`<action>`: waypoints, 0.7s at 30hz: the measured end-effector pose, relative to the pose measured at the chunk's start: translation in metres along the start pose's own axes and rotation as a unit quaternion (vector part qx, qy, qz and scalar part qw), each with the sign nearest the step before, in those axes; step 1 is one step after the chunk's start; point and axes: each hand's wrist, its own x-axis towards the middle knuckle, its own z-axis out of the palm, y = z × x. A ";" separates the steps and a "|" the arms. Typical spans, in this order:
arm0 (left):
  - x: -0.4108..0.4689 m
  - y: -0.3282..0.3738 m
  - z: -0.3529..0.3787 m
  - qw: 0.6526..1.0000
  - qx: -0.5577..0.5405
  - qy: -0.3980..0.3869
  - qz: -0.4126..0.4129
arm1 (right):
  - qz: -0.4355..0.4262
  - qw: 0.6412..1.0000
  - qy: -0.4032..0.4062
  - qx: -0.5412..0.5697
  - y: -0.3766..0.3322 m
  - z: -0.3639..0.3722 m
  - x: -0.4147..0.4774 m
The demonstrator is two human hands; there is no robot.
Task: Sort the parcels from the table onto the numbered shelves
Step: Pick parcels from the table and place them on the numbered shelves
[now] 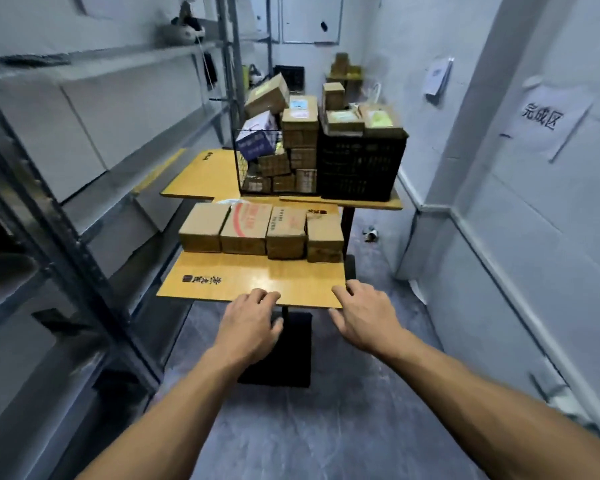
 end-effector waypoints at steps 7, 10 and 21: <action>0.071 0.037 0.026 0.999 -0.006 -0.045 0.012 | 0.049 0.998 -0.036 0.018 0.073 0.018 0.025; 0.103 0.038 0.030 0.999 -0.010 -0.037 0.019 | 0.064 0.996 -0.053 0.042 0.083 0.025 0.054; 0.282 0.009 0.074 0.998 -0.018 -0.053 0.031 | 0.130 0.977 -0.108 0.126 0.119 0.074 0.212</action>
